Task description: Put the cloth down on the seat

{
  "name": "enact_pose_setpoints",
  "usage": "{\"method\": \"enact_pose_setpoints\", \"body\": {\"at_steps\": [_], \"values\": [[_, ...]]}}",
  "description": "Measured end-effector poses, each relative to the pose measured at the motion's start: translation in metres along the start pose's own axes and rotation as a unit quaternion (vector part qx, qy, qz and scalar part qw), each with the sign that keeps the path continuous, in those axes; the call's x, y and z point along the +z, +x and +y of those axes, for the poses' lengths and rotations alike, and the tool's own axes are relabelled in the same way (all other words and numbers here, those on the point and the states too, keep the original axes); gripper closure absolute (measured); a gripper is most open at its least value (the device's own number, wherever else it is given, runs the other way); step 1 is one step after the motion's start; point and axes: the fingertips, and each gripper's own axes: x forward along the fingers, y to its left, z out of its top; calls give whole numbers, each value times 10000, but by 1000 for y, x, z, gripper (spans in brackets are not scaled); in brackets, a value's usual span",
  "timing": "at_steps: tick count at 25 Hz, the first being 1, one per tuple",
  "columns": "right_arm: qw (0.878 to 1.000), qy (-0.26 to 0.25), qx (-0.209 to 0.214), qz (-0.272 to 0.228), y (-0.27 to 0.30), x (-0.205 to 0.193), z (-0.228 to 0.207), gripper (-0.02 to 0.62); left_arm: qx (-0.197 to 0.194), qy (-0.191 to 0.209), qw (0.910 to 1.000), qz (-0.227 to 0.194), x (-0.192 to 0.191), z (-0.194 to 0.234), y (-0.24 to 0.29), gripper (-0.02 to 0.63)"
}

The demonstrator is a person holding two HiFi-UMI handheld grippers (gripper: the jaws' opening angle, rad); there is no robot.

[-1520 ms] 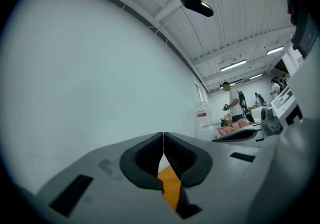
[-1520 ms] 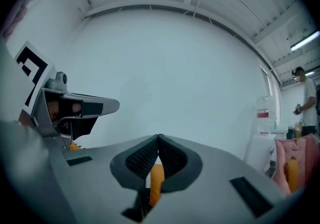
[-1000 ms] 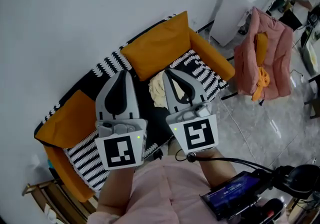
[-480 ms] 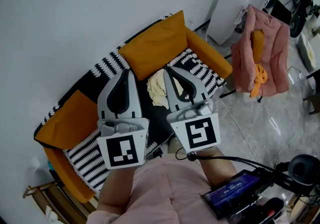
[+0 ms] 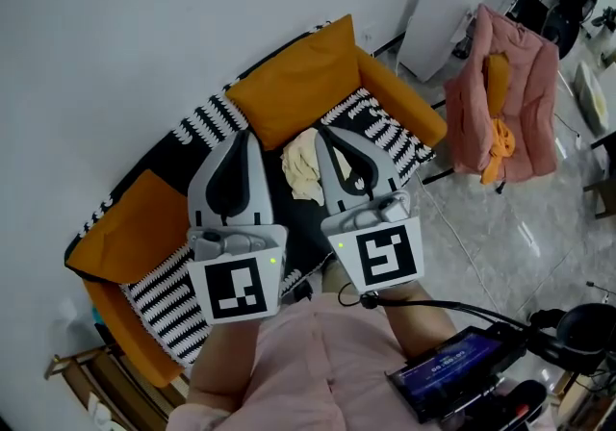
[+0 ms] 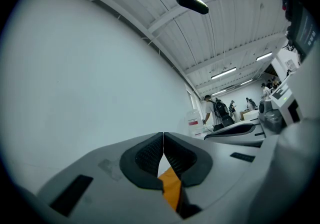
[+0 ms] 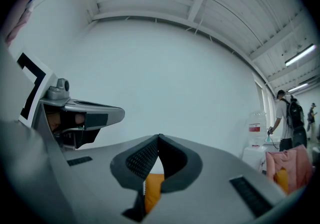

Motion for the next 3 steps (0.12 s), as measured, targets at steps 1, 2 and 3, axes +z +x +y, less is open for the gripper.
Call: {"method": "enact_pose_setpoints", "body": {"at_steps": [1,2,3], "values": [[10000,-1,0,4,0,-1,-1,595,-1,-5,10000,7,-1,-1,1,595],[10000,1,-1,10,1,-1,-2,595,-4,-7,10000,12,-1,-1,3,595],[10000,3,-2,16,2,-2,-3,595,-6,-8,10000,15,-1,-2,4,595]]}}
